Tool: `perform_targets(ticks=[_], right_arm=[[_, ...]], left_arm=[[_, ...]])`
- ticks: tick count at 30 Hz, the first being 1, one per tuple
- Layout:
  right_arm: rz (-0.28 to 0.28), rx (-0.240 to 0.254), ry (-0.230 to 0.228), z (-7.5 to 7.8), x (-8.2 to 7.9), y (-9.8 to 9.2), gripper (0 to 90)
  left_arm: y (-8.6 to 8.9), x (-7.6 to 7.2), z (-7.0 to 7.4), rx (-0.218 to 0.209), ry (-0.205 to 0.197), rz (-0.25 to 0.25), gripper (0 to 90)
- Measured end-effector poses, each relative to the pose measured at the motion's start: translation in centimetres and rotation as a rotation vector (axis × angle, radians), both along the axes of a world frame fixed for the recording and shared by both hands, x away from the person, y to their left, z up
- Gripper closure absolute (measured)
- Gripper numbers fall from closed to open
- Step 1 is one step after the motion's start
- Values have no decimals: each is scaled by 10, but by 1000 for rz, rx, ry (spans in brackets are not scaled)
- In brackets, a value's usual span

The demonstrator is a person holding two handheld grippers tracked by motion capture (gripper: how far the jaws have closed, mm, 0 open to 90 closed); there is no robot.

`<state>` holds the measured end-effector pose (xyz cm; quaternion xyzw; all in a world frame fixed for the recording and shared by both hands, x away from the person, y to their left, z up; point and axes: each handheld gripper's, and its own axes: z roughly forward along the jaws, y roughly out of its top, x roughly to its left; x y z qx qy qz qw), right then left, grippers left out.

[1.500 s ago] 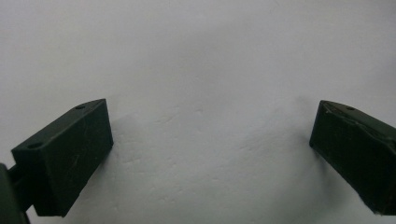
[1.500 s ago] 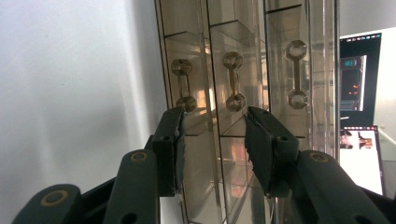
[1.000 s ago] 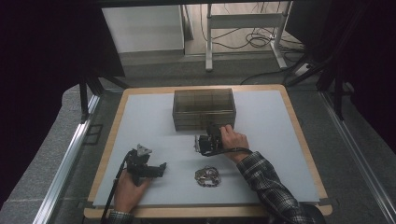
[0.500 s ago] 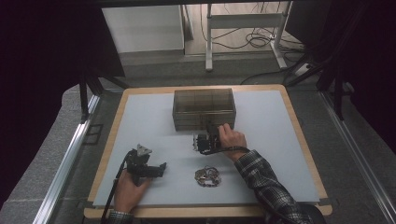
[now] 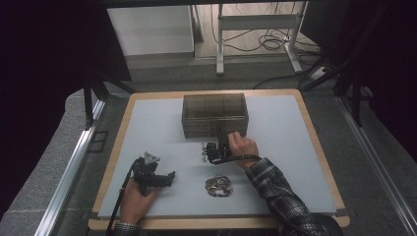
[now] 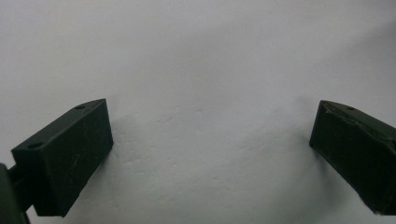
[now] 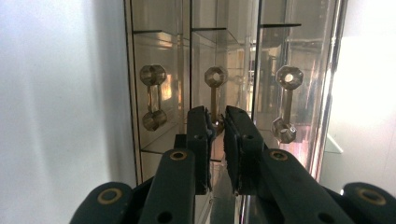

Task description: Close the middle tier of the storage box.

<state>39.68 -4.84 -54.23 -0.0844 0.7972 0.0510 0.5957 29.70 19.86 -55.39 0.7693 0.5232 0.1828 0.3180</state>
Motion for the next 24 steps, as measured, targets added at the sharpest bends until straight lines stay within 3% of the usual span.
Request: perform_targets(ticks=[24], right_arm=[[30, -2, 25, 4, -8, -5, 800]], left_arm=[[0, 0, 0, 0, 0, 0, 0]])
